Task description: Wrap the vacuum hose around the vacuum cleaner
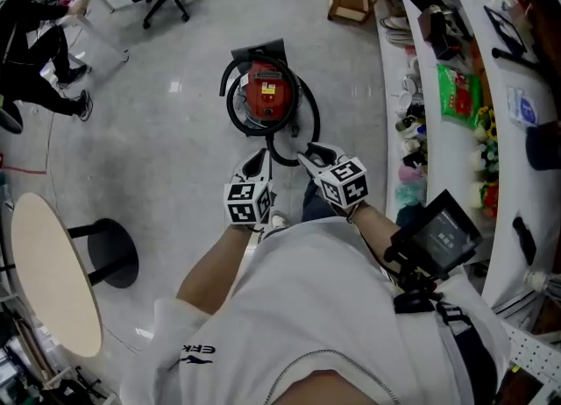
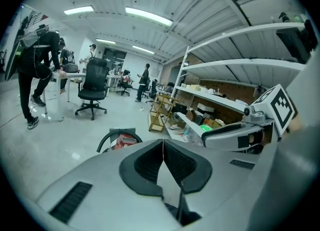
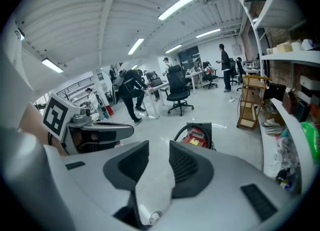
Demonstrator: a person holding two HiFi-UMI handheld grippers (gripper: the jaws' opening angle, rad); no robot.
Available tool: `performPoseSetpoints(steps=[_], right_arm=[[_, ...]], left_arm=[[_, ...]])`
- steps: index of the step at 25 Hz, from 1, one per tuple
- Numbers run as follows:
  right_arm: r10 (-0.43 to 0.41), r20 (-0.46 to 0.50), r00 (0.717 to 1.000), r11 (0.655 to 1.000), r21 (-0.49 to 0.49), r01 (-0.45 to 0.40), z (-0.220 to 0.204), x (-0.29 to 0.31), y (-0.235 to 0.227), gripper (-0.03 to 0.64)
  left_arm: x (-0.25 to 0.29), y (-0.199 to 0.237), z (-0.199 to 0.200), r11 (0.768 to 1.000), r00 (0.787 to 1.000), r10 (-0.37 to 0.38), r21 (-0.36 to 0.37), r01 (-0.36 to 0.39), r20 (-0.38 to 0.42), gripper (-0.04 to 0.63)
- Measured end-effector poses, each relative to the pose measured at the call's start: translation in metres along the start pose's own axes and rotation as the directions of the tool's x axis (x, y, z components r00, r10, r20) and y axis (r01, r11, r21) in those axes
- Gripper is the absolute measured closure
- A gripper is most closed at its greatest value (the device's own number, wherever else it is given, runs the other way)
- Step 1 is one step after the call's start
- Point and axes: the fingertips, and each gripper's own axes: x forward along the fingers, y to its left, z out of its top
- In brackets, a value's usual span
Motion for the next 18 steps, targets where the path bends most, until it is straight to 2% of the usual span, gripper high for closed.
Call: performPoseSetpoints(steps=[2, 5, 14, 18], right_arm=[[-0.010, 0.021, 1.000, 1.000, 0.007, 0.010, -0.004, -0.013, 0.009, 0.531], [-0.012, 0.035, 0.999, 1.000, 0.006, 0.012, -0.009, -0.030, 0.016, 0.583], [-0.004, 0.074, 0.997, 0.998, -0.065, 0.009, -0.006, -0.079, 0.015, 0.611], [-0.024, 0.070, 0.997, 0.997, -0.067, 0.028, -0.014, -0.089, 0.012, 0.612]], left_arm=[[-0.011, -0.011, -0.001, 1.000, 1.000, -0.013, 0.018, 0.013, 0.009, 0.588], [-0.021, -0.026, -0.002, 0.999, 1.000, -0.016, 0.031, 0.016, 0.020, 0.588], [-0.039, -0.064, 0.014, 0.998, 0.996, 0.022, 0.056, -0.027, 0.086, 0.591], [-0.047, -0.075, 0.016, 0.996, 0.995, 0.033, 0.079, -0.040, 0.097, 0.591]])
